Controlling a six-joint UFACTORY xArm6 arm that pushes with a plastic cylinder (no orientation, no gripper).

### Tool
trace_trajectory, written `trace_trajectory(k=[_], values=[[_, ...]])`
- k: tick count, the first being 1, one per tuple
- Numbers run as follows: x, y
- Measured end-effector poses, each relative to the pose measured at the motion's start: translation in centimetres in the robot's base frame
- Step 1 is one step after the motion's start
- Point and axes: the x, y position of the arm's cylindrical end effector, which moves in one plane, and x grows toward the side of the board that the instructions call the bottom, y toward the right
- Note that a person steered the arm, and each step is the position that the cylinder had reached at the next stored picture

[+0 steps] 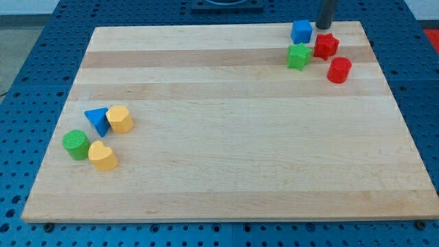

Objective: Move the cube diagonally top right to the hexagon

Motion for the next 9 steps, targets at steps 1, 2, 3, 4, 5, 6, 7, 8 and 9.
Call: trace_trajectory(k=[1, 2, 3, 4, 5, 6, 7, 8, 9], values=[[0.0, 0.0], [0.0, 0.1], [0.0, 0.1], [0.3, 0.4], [0.5, 1.9], [0.8, -3.7], [3.5, -6.5], [3.6, -9.7], [5.7, -17.0]])
